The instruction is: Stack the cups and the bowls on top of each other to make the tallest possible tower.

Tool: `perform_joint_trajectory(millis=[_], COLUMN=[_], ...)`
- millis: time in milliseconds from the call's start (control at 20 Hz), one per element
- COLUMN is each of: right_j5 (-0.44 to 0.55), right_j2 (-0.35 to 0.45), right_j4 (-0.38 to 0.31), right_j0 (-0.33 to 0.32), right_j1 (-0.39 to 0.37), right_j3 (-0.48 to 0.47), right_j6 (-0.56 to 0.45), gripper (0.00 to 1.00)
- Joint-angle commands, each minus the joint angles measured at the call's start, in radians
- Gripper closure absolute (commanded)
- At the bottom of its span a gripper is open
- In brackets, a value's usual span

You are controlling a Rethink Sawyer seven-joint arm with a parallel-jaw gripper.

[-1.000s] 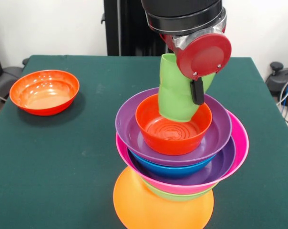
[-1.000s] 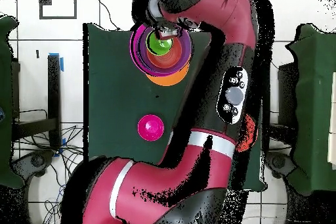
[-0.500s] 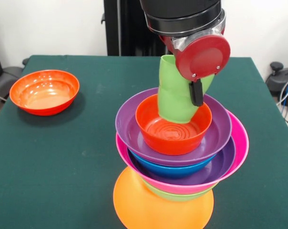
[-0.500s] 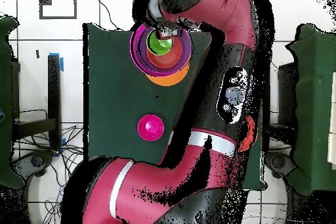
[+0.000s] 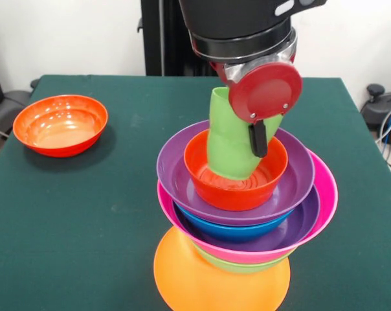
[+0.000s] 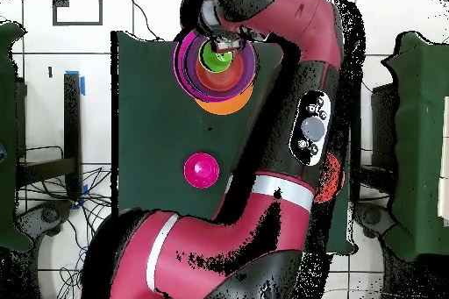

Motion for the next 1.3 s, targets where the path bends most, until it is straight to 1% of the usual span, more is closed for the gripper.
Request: perform_joint_trajectory(millis=[50, 300, 700, 1300], right_j5=[-0.057, -0.042, -0.031, -0.099], right_j2=[0.076, 0.078, 0.082, 0.109], right_j4=[-0.023, -0.024, -0.024, -0.01], right_j0=[0.002, -0.004, -0.003, -0.007], right_j1=[0.003, 0.001, -0.021, -0.022], right_j3=[0.152, 0.157, 0.198, 0.237], right_j6=[0.11, 0.096, 0.074, 0.054], gripper=[1.0, 1.0, 1.0, 1.0])
